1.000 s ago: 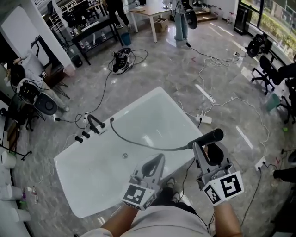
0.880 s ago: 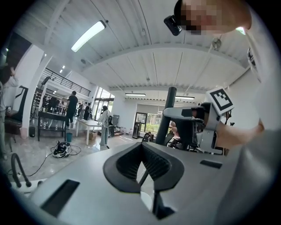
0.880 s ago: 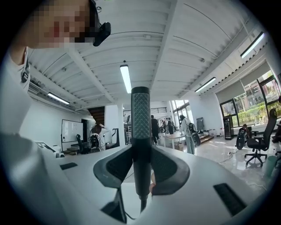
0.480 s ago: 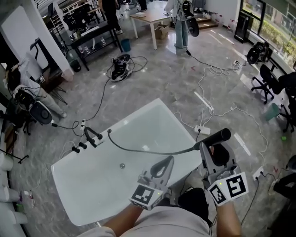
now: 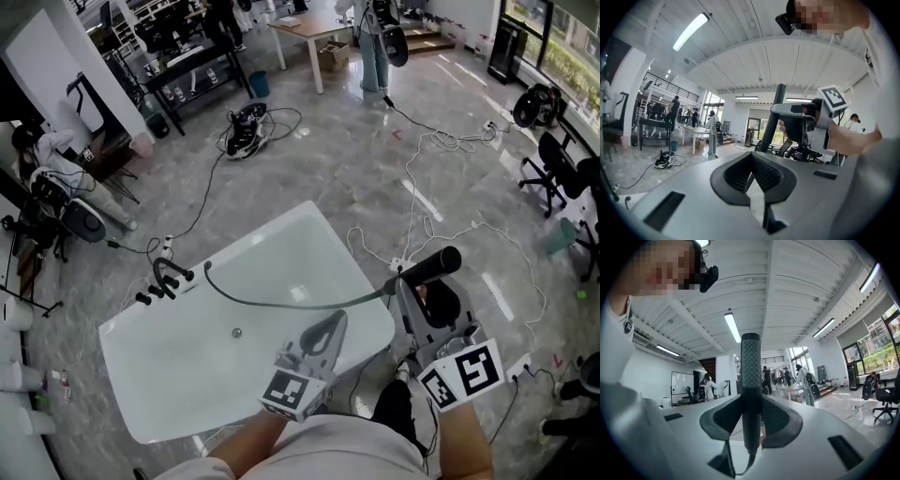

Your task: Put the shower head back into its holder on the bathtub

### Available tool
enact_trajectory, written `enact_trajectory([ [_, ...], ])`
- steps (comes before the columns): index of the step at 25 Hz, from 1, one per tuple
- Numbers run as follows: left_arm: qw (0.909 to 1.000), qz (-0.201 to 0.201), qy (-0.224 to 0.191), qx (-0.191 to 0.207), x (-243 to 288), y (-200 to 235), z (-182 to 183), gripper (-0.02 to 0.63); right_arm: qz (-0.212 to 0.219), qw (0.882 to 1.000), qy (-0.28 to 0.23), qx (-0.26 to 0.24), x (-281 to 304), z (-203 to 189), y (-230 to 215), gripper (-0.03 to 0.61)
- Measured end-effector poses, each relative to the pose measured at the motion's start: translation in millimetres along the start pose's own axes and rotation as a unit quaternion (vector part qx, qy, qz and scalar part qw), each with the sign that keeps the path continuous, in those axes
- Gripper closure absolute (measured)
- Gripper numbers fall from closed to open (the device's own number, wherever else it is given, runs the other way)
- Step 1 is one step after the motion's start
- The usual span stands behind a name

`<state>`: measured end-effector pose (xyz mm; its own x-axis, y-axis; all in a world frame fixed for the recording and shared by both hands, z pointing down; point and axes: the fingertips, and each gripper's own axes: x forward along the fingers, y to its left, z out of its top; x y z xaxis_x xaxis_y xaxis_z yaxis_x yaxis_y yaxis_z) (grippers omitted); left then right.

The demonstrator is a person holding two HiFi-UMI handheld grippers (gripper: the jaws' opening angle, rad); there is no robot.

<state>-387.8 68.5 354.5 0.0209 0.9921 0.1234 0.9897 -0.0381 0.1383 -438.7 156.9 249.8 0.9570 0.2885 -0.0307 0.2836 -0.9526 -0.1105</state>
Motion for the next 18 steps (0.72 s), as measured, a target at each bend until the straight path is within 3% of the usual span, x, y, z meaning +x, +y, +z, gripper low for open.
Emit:
enact_trajectory([
  [3,0.9997,0.025,0.004,0.005,39,-21,-3,0.611,0.042,0.999,0.003,0.006,4,2,-36,0.44],
  [9,0.9929,0.118,0.007,-0.014,86,-49,3,0.611,0.128,0.992,0.008,0.016,6,18,-88,0.44],
  [18,0.9834,0.179,0.018,-0.024,123,-43,-10,0.611,0.168,0.985,0.008,0.034,26,26,-137,0.44],
])
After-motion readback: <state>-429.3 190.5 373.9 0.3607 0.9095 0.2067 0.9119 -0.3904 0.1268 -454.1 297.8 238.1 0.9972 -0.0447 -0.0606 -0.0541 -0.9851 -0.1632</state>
